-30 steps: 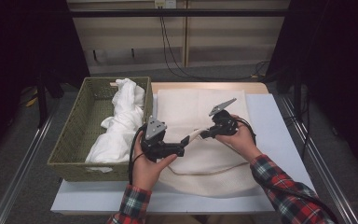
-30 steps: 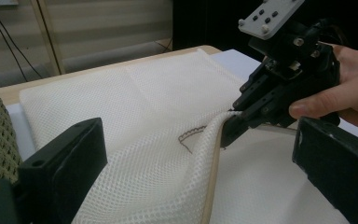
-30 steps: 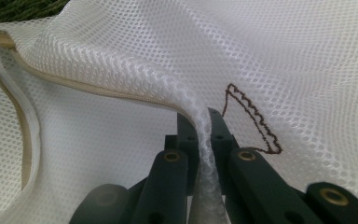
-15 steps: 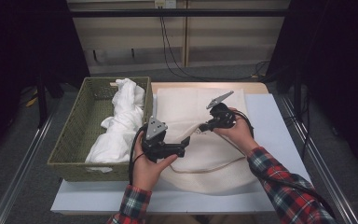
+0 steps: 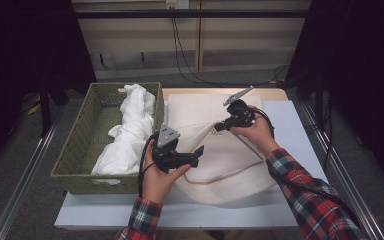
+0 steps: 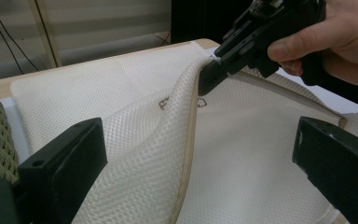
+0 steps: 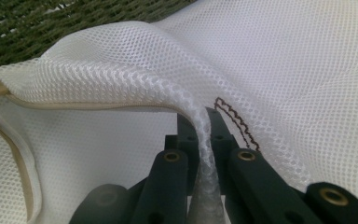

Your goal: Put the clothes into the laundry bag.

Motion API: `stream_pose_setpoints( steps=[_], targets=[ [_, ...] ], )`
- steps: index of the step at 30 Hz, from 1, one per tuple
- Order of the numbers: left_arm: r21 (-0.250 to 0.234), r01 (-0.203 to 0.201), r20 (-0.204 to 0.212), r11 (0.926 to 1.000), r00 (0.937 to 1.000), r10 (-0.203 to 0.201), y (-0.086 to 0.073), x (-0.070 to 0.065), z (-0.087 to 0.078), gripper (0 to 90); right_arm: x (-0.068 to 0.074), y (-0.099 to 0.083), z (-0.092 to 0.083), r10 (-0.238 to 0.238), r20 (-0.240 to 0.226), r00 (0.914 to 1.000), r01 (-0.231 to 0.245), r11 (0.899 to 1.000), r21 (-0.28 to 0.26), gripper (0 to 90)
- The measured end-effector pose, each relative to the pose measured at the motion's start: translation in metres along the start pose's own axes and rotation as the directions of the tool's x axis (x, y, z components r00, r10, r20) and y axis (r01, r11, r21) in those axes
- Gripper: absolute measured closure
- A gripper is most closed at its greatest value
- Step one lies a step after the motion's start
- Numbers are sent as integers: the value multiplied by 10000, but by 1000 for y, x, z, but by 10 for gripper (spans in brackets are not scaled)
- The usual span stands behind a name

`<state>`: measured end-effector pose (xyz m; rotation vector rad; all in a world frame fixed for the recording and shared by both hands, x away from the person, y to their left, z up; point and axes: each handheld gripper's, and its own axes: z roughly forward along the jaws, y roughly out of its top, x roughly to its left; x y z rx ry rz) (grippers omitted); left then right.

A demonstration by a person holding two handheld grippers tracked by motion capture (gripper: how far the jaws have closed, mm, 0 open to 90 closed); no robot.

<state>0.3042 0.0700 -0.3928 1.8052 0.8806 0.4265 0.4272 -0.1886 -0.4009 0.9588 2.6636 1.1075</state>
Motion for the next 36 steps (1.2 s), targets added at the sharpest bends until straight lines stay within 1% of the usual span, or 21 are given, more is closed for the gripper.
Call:
stream_pose_setpoints(
  steps=[1, 3, 4, 6, 8, 10, 12, 13, 14, 15, 17, 18, 19, 20, 21, 22, 26, 30, 32, 34, 36],
  targets=[
    [27, -8, 55, 10000, 10000, 8, 1, 0, 0, 28, 0, 2, -1, 21, -9, 10000, -21, 10000, -26, 884],
    [180, -20, 55, 9998, 10000, 19, 2, -1, 0, 28, 1, 5, -4, -132, 36, 9999, 132, 9999, -46, 884],
    [236, -27, 182, 9997, 9998, 23, 4, -1, 0, 28, 2, 8, -7, -172, 83, 9998, 173, 9998, -92, 884],
    [295, -3, 258, 9996, 9997, -5, 5, -1, 0, 28, 2, 10, -9, -192, 92, 9998, 193, 9997, -135, 884],
    [328, -45, 215, 9995, 9998, 38, 5, -1, 0, 28, 3, 11, -10, -235, 118, 9997, 237, 9996, -177, 884],
    [323, 35, 315, 9995, 9995, -46, 7, 0, 1, 28, 3, 11, -11, -230, 81, 9997, 231, 9996, -179, 884],
    [359, -10, 284, 9994, 9996, 0, 11, 1, 0, 28, 4, 12, -12, -195, 213, 9996, 199, 9997, -162, 884],
    [318, -24, 302, 9995, 9995, 14, 12, 1, 0, 28, 4, 12, -12, -184, 81, 9998, 185, 9997, -183, 884],
    [324, 31, 275, 9995, 9996, -40, 15, 2, 0, 28, 4, 12, -12, -144, 78, 9999, 146, 9997, -186, 884],
    [207, 64, 302, 9998, 9995, -70, 17, 3, 0, 28, 4, 12, -13, -123, 66, 9999, 124, 9997, -195, 884],
    [195, 76, 244, 9998, 9997, -81, 21, 4, 0, 28, 5, 12, -13, -175, 58, 9998, 176, 9996, -211, 884],
    [175, 106, 230, 9998, 9997, -110, 26, 6, 1, 28, 5, 12, -13, -153, 71, 9999, 155, 9996, -218, 884],
    [175, 106, 230, 9998, 9997, -110, 26, 6, 1, 28, 5, 12, -13, -153, 71, 9999, 155, 9996, -218, 884],
    [127, 56, 232, 9999, 9997, -58, 32, 7, 1, 28, 5, 12, -13, -120, 57, 9999, 121, 9996, -272, 884],
    [127, 56, 232, 9999, 9997, -58, 32, 7, 1, 28, 5, 12, -13, -120, 57, 9999, 121, 9996, -272, 884],
    [104, 90, 341, 9999, 9994, -94, 36, 8, 1, 28, 4, 12, -13, -105, 69, 9999, 107, 9995, -309, 884],
    [143, 7, 128, 9999, 9999, -9, 47, 13, 2, 28, 4, 11, -13, -125, 102, 9999, 129, 9994, -320, 884],
    [157, 146, 11, 9998, 9999, -146, 56, 24, 1, 28, 4, 10, -13, -168, 97, 9998, 172, 9993, -320, 884],
    [206, 41, -297, 9998, 9996, -35, 60, 30, 0, 28, 5, 10, -13, -212, 92, 9997, 214, 9994, -282, 884],
    [137, 128, -490, 9998, 9987, -121, 62, 37, -1, 28, 5, 10, -13, -258, 139, 9996, 261, 9993, -253, 884],
    [244, 159, -679, 9996, 9976, -142, 64, 45, -2, 28, 6, 10, -14, -151, 118, 9998, 154, 9996, -246, 884]
  ],
)
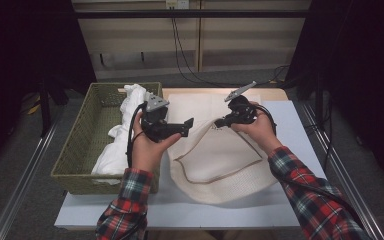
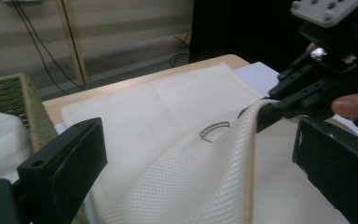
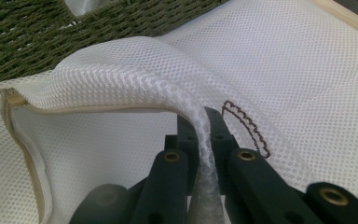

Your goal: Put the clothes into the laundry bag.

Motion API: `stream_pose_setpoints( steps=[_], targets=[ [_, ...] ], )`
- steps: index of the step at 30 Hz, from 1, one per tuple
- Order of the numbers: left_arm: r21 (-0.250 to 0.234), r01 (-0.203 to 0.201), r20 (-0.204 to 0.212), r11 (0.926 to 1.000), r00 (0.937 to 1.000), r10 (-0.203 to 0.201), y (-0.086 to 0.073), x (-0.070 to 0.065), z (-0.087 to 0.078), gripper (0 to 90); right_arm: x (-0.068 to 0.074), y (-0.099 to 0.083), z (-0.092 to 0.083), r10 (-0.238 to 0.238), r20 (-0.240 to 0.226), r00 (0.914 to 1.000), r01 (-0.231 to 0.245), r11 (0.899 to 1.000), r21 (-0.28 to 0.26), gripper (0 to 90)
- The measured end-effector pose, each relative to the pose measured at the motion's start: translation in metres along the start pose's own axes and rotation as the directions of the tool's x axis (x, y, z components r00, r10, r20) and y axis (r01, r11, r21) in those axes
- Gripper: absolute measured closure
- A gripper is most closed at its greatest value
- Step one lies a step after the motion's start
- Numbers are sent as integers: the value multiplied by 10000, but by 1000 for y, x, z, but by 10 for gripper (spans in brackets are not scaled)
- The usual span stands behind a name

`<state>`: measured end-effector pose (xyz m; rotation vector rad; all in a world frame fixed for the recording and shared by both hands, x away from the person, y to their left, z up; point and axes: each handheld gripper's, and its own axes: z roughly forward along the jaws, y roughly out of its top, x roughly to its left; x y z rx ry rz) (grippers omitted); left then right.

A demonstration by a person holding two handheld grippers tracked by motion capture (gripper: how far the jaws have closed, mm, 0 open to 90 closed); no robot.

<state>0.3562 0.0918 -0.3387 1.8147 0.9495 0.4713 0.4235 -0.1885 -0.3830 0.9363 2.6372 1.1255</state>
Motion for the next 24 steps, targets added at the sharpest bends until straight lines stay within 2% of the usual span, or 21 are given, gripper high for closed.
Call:
stream_pose_setpoints(
  steps=[7, 8, 12, 20, 23, 24],
  targets=[
    [169, 241, -484, 9996, 9986, -233, 2, 22, -1, 28, 0, 1, 1, -100, 6, 9999, 100, 9999, 53, 884],
    [333, 280, -629, 9991, 9977, -259, 2, 29, -1, 28, 1, 1, 2, -150, 67, 9999, 149, 9998, 94, 884],
    [436, 337, -879, 9985, 9957, -297, 1, 38, 0, 28, 1, 1, 1, -104, 58, 9999, 104, 9999, 102, 884],
    [777, 364, -1636, 9963, 9862, -232, 1, 63, -3, 28, 1, 0, 0, -154, 133, 9998, 152, 9998, 112, 883],
    [1020, 273, -1837, 9944, 9830, -82, 0, 71, -6, 28, 1, -1, 0, -108, 102, 9999, 107, 9999, 101, 884],
    [986, 378, -1895, 9944, 9817, -186, -1, 73, -6, 28, 1, -1, 1, -94, 98, 9999, 94, 9999, 87, 884]
  ],
)
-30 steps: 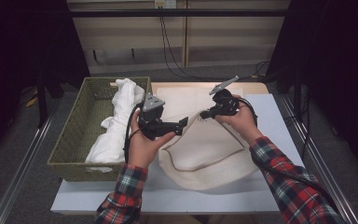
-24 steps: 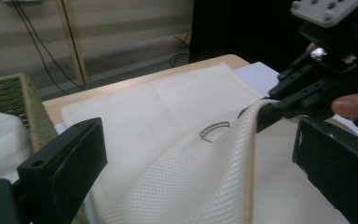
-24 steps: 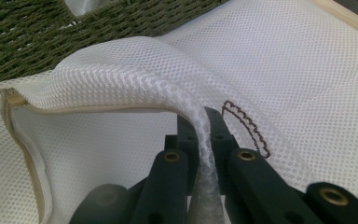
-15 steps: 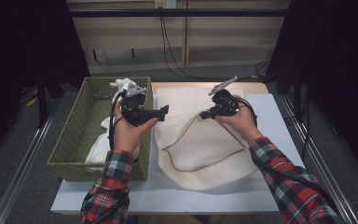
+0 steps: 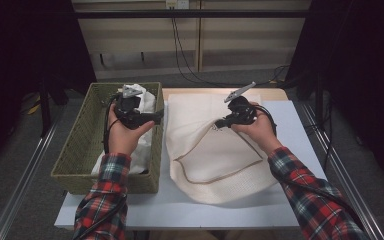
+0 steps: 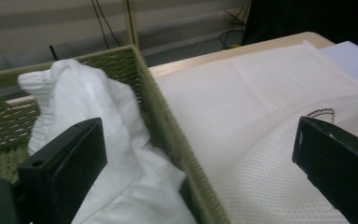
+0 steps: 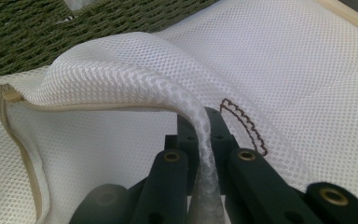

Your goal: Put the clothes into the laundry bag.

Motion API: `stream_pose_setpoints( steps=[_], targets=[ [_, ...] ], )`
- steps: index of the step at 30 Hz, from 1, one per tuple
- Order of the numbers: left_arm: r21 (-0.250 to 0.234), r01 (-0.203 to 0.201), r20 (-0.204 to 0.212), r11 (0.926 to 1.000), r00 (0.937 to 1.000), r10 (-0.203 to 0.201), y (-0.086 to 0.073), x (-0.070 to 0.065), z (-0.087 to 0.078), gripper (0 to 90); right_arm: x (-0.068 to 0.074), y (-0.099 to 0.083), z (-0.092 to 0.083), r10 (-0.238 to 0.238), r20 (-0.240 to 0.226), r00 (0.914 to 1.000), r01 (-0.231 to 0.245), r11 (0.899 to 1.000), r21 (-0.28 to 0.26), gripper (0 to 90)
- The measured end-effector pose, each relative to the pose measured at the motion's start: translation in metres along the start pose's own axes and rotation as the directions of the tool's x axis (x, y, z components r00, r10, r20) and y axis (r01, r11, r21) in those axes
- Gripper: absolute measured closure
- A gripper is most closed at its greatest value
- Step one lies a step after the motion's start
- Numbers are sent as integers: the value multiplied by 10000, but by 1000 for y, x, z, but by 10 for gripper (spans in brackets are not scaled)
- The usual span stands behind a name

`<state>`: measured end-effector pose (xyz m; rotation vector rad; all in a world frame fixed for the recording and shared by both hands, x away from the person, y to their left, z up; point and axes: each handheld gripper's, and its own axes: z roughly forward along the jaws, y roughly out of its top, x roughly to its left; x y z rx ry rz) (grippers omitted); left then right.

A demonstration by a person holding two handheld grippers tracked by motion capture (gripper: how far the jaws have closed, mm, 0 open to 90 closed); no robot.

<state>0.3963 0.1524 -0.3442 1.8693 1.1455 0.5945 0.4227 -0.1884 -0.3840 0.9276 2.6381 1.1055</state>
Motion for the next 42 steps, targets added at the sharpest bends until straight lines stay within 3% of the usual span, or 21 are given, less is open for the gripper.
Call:
stream_pose_setpoints(
  steps=[4, 7, 10, 12, 21, 26, 28, 34, 38, 42],
  targets=[
    [308, 16, -491, 9995, 9988, -1, -6, 15, 0, 22, 0, -1, 1, 69, -4, 10000, -69, 10000, 43, 883],
    [414, 35, -751, 9991, 9972, -3, -9, 20, 2, 22, 0, -1, 2, 74, -28, 10000, -74, 10000, 17, 883],
    [752, 48, -978, 9972, 9952, 25, -16, 27, 6, 21, -1, -2, 2, 50, 0, 10000, -50, 9999, 92, 884],
    [1238, -49, -1195, 9923, 9926, 198, -23, 33, 11, 21, -1, -2, 3, 71, -31, 10000, -71, 10000, 61, 883],
    [1824, 317, -1299, 9827, 9915, -78, -37, 42, 24, 21, -1, -3, 4, 43, 56, 10000, -43, 9999, 108, 884],
    [2288, 302, -1303, 9730, 9915, -2, -43, 45, 32, 21, -3, -4, 4, 25, -28, 10000, -24, 9999, 154, 883],
    [2591, 210, -1304, 9656, 9914, 134, -46, 46, 36, 21, -3, -4, 4, 26, -19, 10000, -26, 9999, 162, 883],
    [3088, 562, -1169, 9495, 9929, -208, -56, 54, 45, 10, -4, -5, 5, 55, 23, 10000, -55, 9998, 194, 883],
    [3246, 374, -1150, 9451, 9934, 2, -56, 52, 48, 7, -4, -6, 6, 124, 53, 9999, -125, 9997, 229, 883],
    [3675, 291, -1139, 9296, 9934, 139, -60, 52, 53, 0, -4, -5, 6, 116, 117, 9999, -119, 9995, 277, 883]
  ],
)
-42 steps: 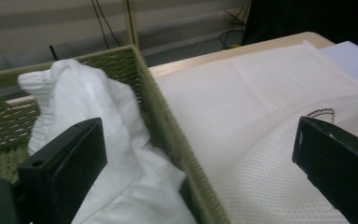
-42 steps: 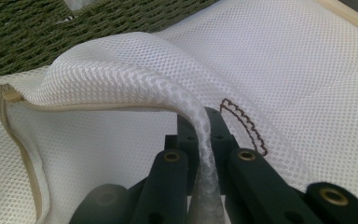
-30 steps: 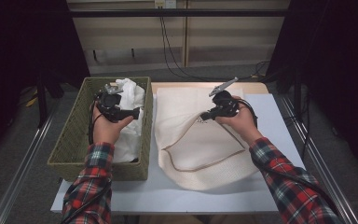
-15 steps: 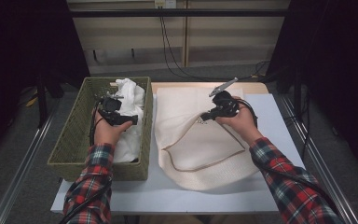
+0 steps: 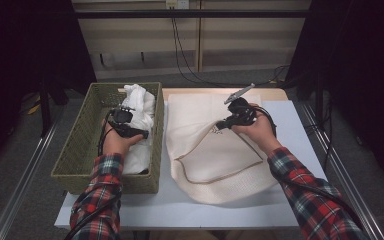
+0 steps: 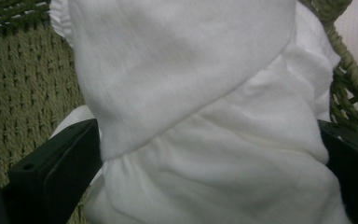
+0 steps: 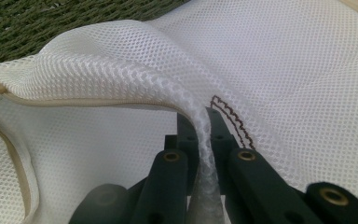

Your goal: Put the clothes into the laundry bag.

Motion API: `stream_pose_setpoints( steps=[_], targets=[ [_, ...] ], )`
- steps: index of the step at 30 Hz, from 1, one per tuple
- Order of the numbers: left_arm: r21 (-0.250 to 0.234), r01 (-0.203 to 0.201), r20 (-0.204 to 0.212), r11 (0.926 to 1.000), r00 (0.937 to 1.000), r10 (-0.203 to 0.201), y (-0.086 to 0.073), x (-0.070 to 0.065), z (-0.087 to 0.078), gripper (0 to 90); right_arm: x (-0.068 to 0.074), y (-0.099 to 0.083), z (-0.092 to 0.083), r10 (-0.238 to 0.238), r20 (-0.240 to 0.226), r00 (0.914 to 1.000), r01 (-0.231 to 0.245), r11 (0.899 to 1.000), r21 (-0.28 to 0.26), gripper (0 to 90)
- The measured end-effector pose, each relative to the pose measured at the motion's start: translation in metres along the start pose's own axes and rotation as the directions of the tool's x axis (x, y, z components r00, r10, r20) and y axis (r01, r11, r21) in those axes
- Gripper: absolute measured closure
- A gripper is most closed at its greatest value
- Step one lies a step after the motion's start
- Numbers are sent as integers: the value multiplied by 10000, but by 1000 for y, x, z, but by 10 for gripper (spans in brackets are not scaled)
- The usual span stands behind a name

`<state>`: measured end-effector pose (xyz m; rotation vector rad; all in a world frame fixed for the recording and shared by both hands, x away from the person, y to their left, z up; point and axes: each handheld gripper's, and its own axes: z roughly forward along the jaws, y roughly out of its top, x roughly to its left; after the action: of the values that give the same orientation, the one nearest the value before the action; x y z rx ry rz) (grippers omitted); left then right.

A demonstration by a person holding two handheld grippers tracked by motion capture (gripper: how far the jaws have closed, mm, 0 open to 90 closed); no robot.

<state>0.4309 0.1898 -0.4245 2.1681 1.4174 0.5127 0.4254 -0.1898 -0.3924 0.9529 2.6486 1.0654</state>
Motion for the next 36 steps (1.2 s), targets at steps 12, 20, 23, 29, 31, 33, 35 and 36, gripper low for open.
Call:
stream_pose_setpoints(
  steps=[12, 20, 23, 29, 31, 33, 35, 36],
  targets=[
    [579, -5, 119, 9983, 9999, -2, -4, 0, 12, 0, 0, -2, 4, 2, 32, 10000, -3, 10000, 93, 882],
    [885, 231, 352, 9958, 9990, -263, -8, 2, 18, 0, -1, -4, 6, 33, 33, 10000, -34, 9999, 103, 882],
    [1022, 486, 427, 9936, 9977, -532, -9, 3, 21, 0, 1, -5, 5, 82, 18, 10000, -83, 9999, 107, 883],
    [1334, 576, 610, 9894, 9959, -662, -12, 4, 25, 16, 1, -5, 4, 31, 58, 10000, -31, 10000, 51, 882],
    [1394, 641, 691, 9882, 9948, -742, -13, 3, 28, 42, 1, -5, 4, 16, 50, 10000, -16, 10000, 95, 882],
    [1533, 539, 855, 9867, 9940, -676, -13, 4, 29, 94, 0, -5, 2, 23, 26, 10000, -23, 10000, 28, 882],
    [1527, 665, 917, 9860, 9925, -811, -14, 3, 30, 121, 0, -5, 2, 33, 56, 10000, -34, 10000, 61, 882],
    [1576, 637, 899, 9854, 9928, -786, -15, 2, 30, 121, 0, -6, 2, 23, 86, 10000, -24, 10000, 29, 882]
  ],
)
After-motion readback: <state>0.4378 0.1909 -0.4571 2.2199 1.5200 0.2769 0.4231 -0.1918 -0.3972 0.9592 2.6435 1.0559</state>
